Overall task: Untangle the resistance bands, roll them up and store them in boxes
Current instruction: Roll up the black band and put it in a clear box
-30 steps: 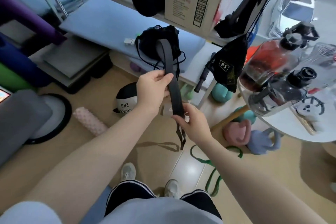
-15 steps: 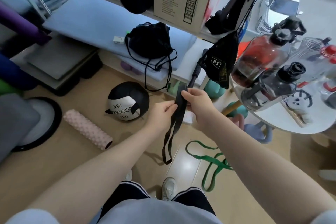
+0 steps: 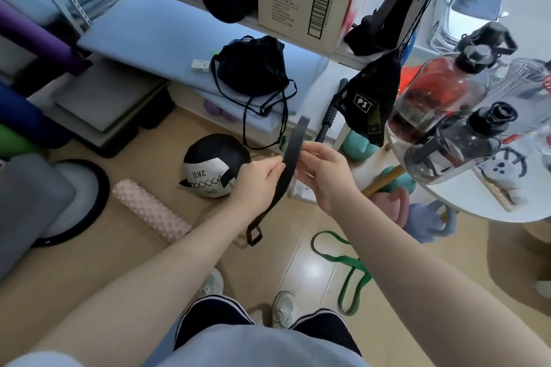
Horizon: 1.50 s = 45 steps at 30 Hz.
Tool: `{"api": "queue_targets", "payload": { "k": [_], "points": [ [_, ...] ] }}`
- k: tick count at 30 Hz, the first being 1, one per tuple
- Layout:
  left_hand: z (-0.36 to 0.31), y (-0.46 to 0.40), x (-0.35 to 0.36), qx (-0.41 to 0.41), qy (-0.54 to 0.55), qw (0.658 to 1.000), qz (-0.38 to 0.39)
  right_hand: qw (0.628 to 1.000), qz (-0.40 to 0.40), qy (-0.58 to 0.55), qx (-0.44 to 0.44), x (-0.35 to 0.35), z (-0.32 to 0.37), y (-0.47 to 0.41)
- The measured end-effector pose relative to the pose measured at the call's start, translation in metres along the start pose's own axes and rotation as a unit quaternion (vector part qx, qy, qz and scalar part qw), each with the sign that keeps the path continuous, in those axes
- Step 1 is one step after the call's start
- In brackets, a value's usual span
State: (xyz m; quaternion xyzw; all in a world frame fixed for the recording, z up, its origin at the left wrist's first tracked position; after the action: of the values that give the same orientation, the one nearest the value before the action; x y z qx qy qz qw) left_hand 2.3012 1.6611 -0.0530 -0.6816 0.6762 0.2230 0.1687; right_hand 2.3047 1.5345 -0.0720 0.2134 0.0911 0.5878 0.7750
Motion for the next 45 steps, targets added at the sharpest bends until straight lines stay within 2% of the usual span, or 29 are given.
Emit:
{"api": "queue_targets", "payload": {
  "k": [4, 6, 11, 15, 18, 21, 24, 26, 29, 37, 40, 42, 45],
  "points": [
    [0.001, -0.004, -0.004, -0.026, 0.041, 0.999, 0.007, 0.999, 0.037, 0.010, -0.027, 0.009, 0.006, 0.002],
    [-0.005, -0.005, -0.008, -0.039, 0.075, 0.996, 0.011, 0.995, 0.051, 0.063, -0.061, 0.007, 0.007, 0.002],
    [-0.043, -0.012, -0.029, -0.017, 0.184, 0.981, -0.051, 0.975, 0.111, 0.177, -0.072, -0.002, -0.015, 0.018],
    [-0.048, -0.025, -0.042, -0.029, 0.188, 0.976, -0.106, 0.962, 0.083, 0.215, -0.144, -0.006, -0.009, 0.027],
    [-0.052, -0.032, -0.047, -0.051, 0.207, 0.968, -0.134, 0.939, 0.035, 0.267, -0.216, -0.002, 0.003, 0.028],
    [-0.047, -0.035, -0.035, -0.088, 0.255, 0.959, -0.090, 0.964, -0.002, 0.191, -0.185, -0.005, 0.018, 0.025],
    [-0.028, -0.017, -0.009, -0.104, 0.206, 0.973, -0.005, 0.986, 0.004, 0.096, -0.135, -0.007, 0.031, 0.020],
    [-0.013, 0.004, 0.006, -0.108, 0.212, 0.971, 0.024, 0.998, 0.012, 0.018, -0.066, -0.009, 0.025, 0.015],
    [0.005, 0.026, 0.012, -0.106, 0.258, 0.960, 0.007, 1.000, 0.004, -0.007, -0.020, -0.011, 0.014, 0.012],
    [-0.002, 0.028, 0.011, -0.085, 0.249, 0.965, -0.010, 0.995, -0.045, -0.082, 0.034, -0.011, -0.001, 0.009],
    [-0.009, 0.024, 0.010, -0.081, 0.229, 0.970, -0.007, 0.999, -0.003, -0.047, 0.014, -0.008, 0.005, 0.013],
    [-0.015, 0.019, 0.006, -0.088, 0.233, 0.968, -0.028, 0.999, -0.001, 0.035, -0.025, -0.012, 0.006, 0.017],
    [-0.009, 0.009, -0.002, -0.148, 0.277, 0.946, -0.084, 0.985, -0.008, 0.142, -0.096, -0.015, 0.000, 0.027]
  ]
}}
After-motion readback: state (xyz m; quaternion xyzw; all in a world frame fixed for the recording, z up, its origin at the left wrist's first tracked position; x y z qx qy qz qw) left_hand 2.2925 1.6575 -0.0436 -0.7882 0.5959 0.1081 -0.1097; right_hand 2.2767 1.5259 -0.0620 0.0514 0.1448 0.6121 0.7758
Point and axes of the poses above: each hand's wrist, its own y-axis away from the middle knuckle, its own x-axis out of the palm, z = x × y, the point moved 9 cm from there along -y, towards the middle knuckle, and after that the axes turned 10 degrees about -z, right-handed, at the moved point
